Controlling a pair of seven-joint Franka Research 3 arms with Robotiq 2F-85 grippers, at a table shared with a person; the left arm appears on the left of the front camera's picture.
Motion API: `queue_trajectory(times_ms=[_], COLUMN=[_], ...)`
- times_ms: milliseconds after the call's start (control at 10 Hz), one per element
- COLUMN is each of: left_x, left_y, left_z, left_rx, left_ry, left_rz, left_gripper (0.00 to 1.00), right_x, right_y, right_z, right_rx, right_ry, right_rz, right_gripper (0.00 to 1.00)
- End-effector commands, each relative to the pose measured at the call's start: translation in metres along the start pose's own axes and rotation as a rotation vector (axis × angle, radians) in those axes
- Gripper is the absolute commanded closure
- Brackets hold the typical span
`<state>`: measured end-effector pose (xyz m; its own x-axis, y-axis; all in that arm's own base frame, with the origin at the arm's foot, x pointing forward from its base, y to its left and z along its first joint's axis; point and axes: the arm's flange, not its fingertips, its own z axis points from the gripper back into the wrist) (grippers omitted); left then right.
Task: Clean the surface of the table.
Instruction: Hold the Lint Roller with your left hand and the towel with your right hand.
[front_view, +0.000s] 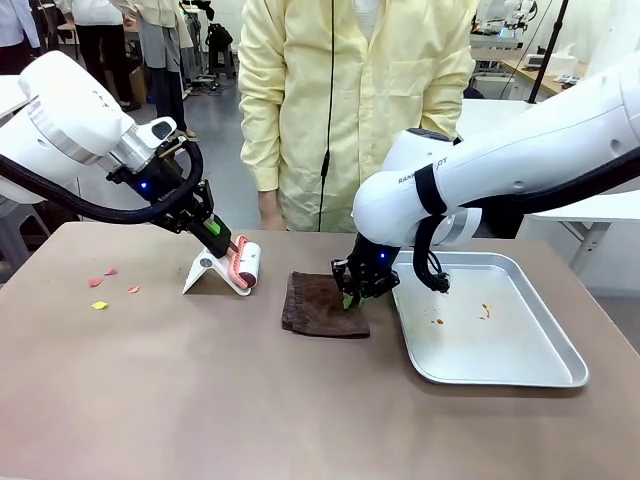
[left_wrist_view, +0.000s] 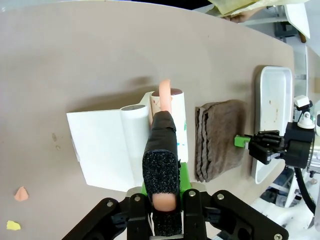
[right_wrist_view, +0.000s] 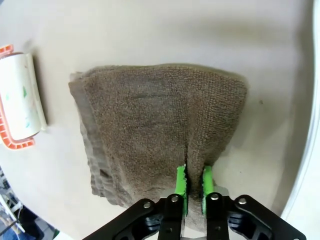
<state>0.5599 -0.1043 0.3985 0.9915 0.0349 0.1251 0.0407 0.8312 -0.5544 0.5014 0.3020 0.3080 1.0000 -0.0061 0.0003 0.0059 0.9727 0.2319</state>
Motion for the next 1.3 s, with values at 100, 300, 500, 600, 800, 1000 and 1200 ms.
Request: queue_trajectory(times_ms=[100,300,500,600,800,1000,1200], left_x=[0.000,0.000,-0.003,-0.006,-0.012,-0.016,-0.025], left_y=[0.000,0.000,-0.001,-0.002,-0.004,0.002,0.005], left_z=[0.000,0.001,0.004,0.008,0.018,0.025,0.038], left_rx=[-0.002,-0.002,-0.022,-0.061,-0.169,-0.294,-0.363], left_ry=[-0.019,-0.019,-0.030,-0.043,-0.061,-0.056,-0.054], left_rz=[0.016,0.010,0.007,0.003,-0.025,-0.046,-0.106], left_gripper=[1.00,1.00,1.00,1.00,1.00,1.00,1.00], right_x=[0.005,0.005,0.006,0.005,0.003,-0.003,-0.020], right_y=[0.008,0.007,0.006,0.005,-0.005,-0.018,-0.037], right_z=[-0.002,-0.002,-0.002,-0.001,0.005,0.015,0.047], right_rx=[-0.033,-0.028,-0.029,-0.027,-0.002,0.027,0.210], right_ry=[0.007,0.006,0.006,-0.002,-0.024,-0.061,-0.118], right_rz=[0.006,0.006,0.008,0.006,-0.017,-0.046,0.032], right_gripper=[1.00,1.00,1.00,1.00,1.00,1.00,1.00])
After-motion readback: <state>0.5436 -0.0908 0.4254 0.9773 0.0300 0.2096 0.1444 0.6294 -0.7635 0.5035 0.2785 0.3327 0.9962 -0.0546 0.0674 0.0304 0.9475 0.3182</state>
